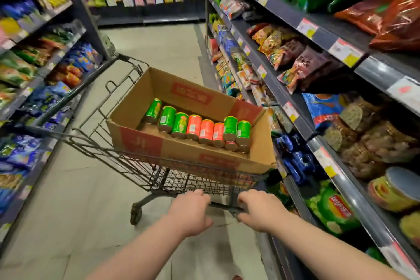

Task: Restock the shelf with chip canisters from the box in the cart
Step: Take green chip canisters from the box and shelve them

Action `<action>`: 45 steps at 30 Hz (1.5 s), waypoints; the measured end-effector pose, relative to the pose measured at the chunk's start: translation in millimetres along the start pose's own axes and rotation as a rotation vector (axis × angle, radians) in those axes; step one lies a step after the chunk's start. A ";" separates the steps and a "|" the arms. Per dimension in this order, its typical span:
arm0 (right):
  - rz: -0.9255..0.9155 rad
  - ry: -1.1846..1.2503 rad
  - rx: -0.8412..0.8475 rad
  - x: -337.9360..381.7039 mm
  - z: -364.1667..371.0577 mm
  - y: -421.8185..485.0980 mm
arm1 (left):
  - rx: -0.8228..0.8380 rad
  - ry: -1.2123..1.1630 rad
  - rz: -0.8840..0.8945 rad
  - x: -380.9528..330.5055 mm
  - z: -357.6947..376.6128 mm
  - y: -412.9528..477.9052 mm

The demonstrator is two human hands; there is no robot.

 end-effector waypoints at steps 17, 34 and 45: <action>0.055 0.088 -0.020 -51.3 -75.2 105.8 | -0.053 -0.025 0.047 22.8 -57.0 125.6; 0.327 0.146 0.044 -98.6 -111.8 252.7 | 0.028 0.007 0.226 96.0 -76.8 306.2; 0.466 0.280 0.068 -144.8 -96.0 330.5 | 0.149 0.006 0.290 98.8 -49.0 388.7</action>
Point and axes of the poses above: each hand's wrist, its own y-axis towards the middle knuckle, its own z-axis out of the palm, x = y × z, the point moved 5 cm from there along y, towards the middle knuckle, and after that the axes turned 14 degrees about y, right-handed, at the moved point
